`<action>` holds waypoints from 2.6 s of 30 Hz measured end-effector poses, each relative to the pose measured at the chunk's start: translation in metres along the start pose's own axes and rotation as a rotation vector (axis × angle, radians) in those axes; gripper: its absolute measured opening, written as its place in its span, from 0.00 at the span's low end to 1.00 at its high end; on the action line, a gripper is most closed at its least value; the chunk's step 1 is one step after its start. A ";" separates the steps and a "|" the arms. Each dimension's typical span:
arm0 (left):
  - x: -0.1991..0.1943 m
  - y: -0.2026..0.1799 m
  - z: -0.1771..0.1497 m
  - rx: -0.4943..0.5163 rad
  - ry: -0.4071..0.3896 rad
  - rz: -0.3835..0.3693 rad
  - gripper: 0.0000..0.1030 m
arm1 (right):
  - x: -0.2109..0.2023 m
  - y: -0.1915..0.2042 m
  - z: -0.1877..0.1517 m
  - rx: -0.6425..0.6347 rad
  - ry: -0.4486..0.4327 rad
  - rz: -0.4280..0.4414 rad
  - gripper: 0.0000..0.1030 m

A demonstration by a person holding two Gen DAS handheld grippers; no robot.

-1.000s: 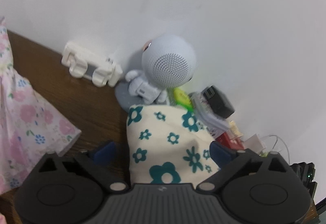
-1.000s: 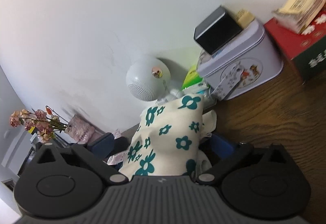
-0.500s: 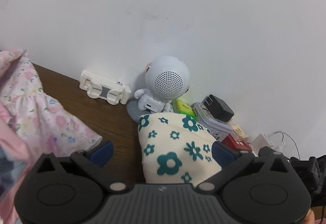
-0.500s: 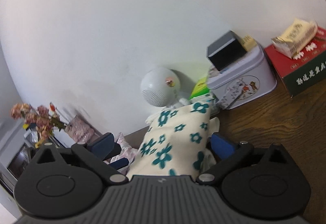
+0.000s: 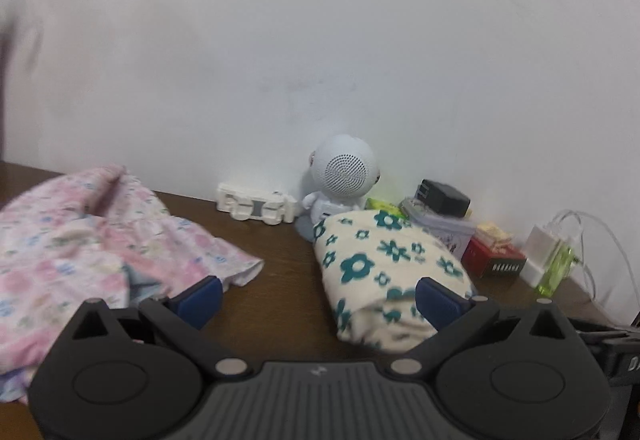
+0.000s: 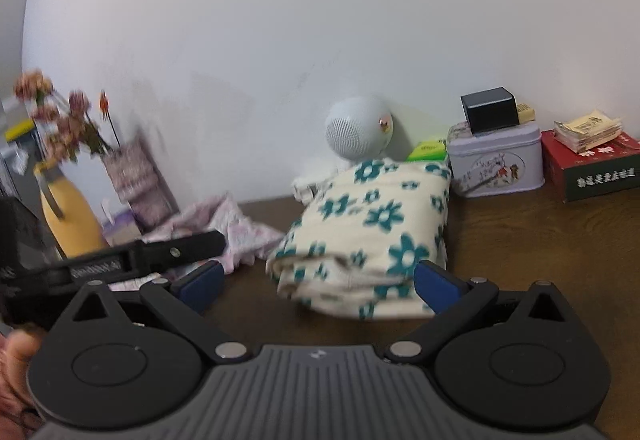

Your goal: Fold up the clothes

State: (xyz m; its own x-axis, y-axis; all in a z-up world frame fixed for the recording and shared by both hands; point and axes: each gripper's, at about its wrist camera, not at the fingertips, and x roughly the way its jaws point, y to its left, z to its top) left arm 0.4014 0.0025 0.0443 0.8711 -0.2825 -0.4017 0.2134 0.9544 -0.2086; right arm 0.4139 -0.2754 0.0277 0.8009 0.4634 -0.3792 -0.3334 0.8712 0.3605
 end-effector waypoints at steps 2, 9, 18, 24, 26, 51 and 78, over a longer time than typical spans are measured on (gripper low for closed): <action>-0.009 0.000 -0.005 0.018 0.004 0.018 1.00 | -0.006 0.012 -0.008 -0.045 0.008 -0.036 1.00; -0.017 0.003 -0.014 0.040 0.019 0.067 1.00 | -0.015 0.033 -0.024 -0.119 0.015 -0.135 1.00; -0.027 -0.010 -0.022 0.120 0.035 0.097 1.00 | -0.026 0.044 -0.032 -0.144 0.011 -0.221 1.00; -0.030 -0.018 -0.022 0.152 0.048 0.127 1.00 | -0.025 0.048 -0.026 -0.149 0.023 -0.282 1.00; -0.033 -0.018 -0.024 0.154 0.051 0.135 1.00 | -0.026 0.046 -0.024 -0.133 0.026 -0.293 1.00; -0.132 -0.035 -0.073 0.169 0.055 0.185 1.00 | -0.099 0.103 -0.069 -0.140 0.029 -0.330 1.00; -0.262 -0.061 -0.141 0.176 0.088 0.152 1.00 | -0.213 0.158 -0.146 -0.088 0.059 -0.301 1.00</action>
State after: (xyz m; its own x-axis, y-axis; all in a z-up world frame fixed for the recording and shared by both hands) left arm 0.0981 0.0051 0.0359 0.8591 -0.1344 -0.4939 0.1632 0.9865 0.0155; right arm 0.1183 -0.2129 0.0408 0.8409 0.1888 -0.5071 -0.1292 0.9801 0.1507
